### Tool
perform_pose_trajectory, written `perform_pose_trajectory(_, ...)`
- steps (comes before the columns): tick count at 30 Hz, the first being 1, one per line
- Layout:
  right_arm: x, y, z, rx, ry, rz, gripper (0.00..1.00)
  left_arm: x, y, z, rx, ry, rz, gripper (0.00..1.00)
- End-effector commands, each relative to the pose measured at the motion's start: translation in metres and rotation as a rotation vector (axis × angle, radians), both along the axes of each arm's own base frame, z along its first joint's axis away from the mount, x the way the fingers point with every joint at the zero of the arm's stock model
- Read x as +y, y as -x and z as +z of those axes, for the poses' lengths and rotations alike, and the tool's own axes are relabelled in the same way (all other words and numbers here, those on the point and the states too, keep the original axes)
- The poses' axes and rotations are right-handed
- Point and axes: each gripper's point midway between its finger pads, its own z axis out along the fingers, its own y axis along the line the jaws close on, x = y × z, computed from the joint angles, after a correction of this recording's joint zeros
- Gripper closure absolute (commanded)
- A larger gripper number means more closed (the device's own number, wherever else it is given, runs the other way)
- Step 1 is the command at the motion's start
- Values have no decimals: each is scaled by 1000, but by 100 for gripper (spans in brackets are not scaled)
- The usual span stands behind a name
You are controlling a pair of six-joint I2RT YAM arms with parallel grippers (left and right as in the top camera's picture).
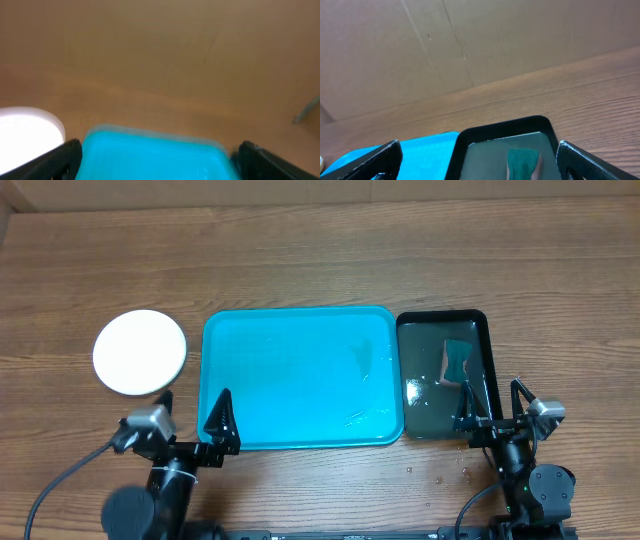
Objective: Clean dirty plates on tray and stack at the side
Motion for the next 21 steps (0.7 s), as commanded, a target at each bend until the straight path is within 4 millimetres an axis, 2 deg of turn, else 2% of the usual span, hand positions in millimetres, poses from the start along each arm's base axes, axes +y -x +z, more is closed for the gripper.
perform_pose_trajectory(1, -2, 0, -2, -3, -4, -12, 0, 2, 2, 31, -287, -28, 16, 0)
perform_pose_trajectory(5, -2, 0, -2, -3, -4, -12, 0, 6, 5, 58, -498, -38, 42, 0)
perform_pose_trajectory(7, -2, 0, -2, -3, -4, -12, 0, 8, 6, 62, -552, -39, 53, 0)
perform_pose_trajectory(9, -2, 0, -2, -3, -4, -12, 0, 12, 3, 57, -561, -35, 75, 0)
perform_pose_trajectory(12, -2, 0, -2, -3, -4, -12, 0, 17, -6, 36, -516, -31, 103, 0)
perform_pose_trajectory(18, -2, 0, -2, -3, -4, -12, 0, 23, -27, -29, -378, -28, 127, 0)
perform_pose_trajectory(21, -2, 0, -2, -3, -4, -12, 0, 23, -32, -54, -284, -32, 126, 0)
